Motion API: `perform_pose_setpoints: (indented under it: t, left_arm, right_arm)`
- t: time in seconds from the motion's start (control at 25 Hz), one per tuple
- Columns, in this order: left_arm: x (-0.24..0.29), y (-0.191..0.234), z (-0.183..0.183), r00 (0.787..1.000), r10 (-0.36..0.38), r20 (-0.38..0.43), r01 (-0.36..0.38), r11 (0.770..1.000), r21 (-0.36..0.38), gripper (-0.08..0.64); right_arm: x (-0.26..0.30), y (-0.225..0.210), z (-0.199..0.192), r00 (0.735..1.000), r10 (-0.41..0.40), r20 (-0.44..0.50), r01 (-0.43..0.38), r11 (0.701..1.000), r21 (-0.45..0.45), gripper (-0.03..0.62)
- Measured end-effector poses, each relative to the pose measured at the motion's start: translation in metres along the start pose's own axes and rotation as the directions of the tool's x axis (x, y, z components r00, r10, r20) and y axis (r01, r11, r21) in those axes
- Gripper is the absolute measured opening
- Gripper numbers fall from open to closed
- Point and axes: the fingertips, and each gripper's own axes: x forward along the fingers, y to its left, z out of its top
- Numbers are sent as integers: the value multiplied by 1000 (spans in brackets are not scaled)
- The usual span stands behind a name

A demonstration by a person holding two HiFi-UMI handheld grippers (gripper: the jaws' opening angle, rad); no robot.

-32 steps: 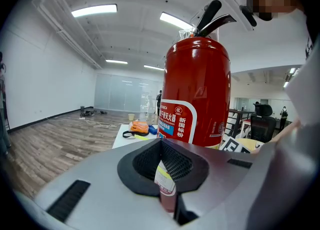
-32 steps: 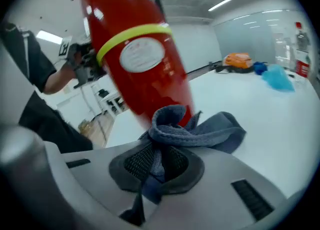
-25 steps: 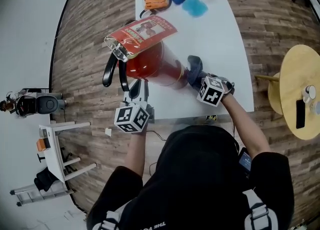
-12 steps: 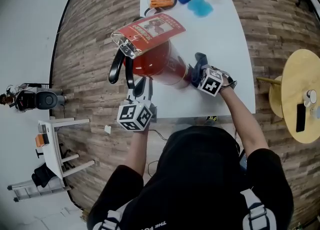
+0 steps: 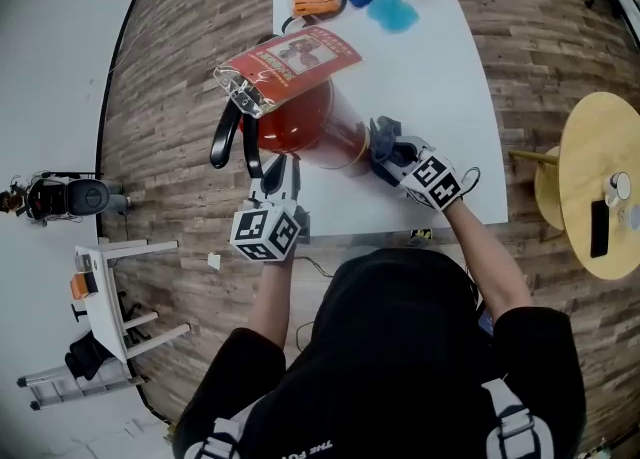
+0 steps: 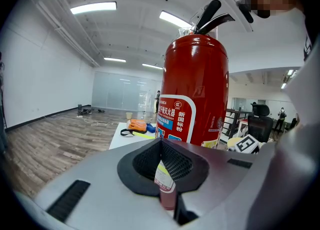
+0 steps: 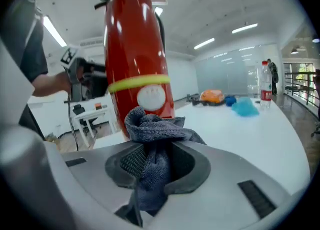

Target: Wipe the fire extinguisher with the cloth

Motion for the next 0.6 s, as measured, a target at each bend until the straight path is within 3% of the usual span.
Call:
perform_pose_setpoints:
  t: [0.04, 0.12, 0.24, 0.32, 0.36, 0.4, 0.48, 0.52, 0.6]
  left_arm:
    - [0, 0, 0, 1000, 1, 0, -1, 1000, 0, 21]
    - [0, -1, 0, 1000, 5, -4, -5, 1000, 0, 22]
    - [2, -1, 1, 1000, 8, -8, -8, 1000, 6, 21]
    - [1, -1, 0, 1000, 10, -8, -10, 1000, 6, 21]
    - [1, -1, -1, 1000, 11, -7, -11, 1000, 5, 21]
    - [0, 0, -1, 1000, 11, -6, -11, 1000, 5, 21]
    - [-2, 1, 0, 1000, 10, -5, -10, 1000, 5, 21]
    - [-2, 1, 1, 1000, 8, -5, -8, 1000, 5, 21]
    - [0, 1, 3, 1000, 6, -2, -6, 1000, 0, 22]
  right_arm:
    - [-11, 3, 25, 996, -4, 93, 4, 1000, 1, 104]
    - [-38, 11, 87, 962, -10, 275, 18, 1000, -24, 104]
    - [-84, 33, 191, 863, -4, 505, 86, 986, -139, 104]
    - [-111, 52, 248, 797, 10, 605, 132, 973, -190, 104]
    - [-121, 62, 268, 778, 14, 629, 146, 968, -203, 104]
    - [-128, 72, 282, 772, 15, 635, 158, 964, -214, 104]
    - [-133, 97, 299, 795, 24, 607, 181, 944, -274, 104]
    - [-130, 111, 305, 822, 30, 569, 205, 916, -345, 104]
    - [-113, 130, 312, 879, -1, 476, 279, 811, -515, 105]
